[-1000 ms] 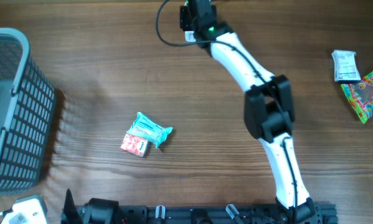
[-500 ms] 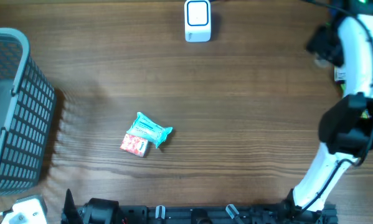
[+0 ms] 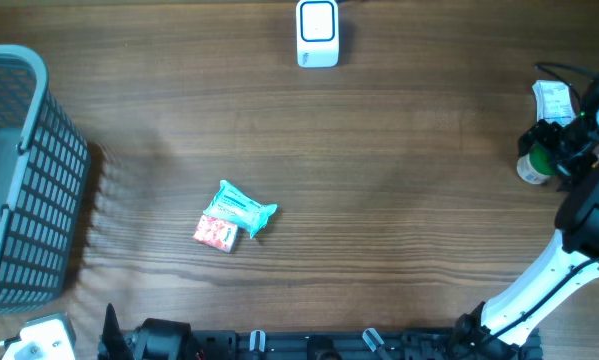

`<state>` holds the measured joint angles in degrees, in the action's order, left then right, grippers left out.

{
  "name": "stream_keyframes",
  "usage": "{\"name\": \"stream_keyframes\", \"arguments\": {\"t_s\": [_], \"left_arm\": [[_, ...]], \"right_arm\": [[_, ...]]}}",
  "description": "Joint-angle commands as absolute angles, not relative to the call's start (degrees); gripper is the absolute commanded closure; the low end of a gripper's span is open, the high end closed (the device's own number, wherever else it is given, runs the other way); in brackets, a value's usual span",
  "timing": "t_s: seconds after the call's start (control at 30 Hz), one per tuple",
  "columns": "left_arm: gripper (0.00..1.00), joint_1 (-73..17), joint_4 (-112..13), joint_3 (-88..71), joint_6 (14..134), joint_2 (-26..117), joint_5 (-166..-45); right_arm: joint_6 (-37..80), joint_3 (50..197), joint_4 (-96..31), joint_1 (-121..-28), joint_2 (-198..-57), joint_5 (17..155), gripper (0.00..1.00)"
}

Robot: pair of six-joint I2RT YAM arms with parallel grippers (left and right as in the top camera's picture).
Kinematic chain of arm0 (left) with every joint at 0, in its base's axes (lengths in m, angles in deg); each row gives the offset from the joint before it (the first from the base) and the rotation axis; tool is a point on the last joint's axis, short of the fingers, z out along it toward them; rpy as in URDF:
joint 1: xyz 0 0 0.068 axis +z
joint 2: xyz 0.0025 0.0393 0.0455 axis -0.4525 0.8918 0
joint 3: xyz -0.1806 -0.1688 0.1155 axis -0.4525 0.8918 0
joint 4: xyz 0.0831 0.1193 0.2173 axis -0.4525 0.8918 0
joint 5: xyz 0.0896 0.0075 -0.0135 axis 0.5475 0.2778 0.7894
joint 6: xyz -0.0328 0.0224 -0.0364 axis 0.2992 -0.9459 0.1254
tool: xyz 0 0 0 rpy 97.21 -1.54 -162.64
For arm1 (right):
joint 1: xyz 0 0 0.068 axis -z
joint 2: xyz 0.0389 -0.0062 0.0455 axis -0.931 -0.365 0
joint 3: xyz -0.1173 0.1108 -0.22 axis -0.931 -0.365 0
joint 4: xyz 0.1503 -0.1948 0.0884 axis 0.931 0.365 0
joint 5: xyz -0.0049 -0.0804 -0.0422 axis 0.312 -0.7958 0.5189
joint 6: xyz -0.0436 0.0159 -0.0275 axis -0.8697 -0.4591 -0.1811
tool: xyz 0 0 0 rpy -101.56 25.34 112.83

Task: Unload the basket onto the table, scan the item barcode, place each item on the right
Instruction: 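Carry the Knorr jar right and release it at the table's right edge, then move the right gripper to the teal wipes pack and grasp it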

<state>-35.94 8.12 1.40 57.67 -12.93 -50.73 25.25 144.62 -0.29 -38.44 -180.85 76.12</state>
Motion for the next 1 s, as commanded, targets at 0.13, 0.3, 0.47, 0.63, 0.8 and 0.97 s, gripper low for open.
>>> {"name": "stream_keyframes", "arguments": {"t_s": [0.13,0.3,0.47,0.63,0.8,0.97], "left_arm": [[0.0,-35.79,8.03,1.51,58.17,-13.55,-51.19],[0.0,-35.79,8.03,1.51,58.17,-13.55,-51.19],[0.0,-35.79,8.03,1.51,58.17,-13.52,-51.19],[0.0,-35.79,8.03,1.51,58.17,-13.55,-51.19],[0.0,-35.79,8.03,1.51,58.17,-13.55,-51.19],[0.0,-35.79,8.03,1.51,58.17,-13.55,-51.19]], "right_arm": [[24.16,169.43,16.69,-45.67,-176.78,80.58,0.0],[2.63,170.83,18.61,-61.54,-172.46,99.26,0.0],[-7.34,164.88,15.58,-82.76,-172.87,102.04,0.0],[-10.37,154.06,6.31,-99.88,-173.22,98.98,0.0],[-10.31,144.75,-6.11,-112.64,-173.22,93.01,0.0],[-10.24,140.43,-19.37,-120.93,-173.24,85.1,0.0]]}}
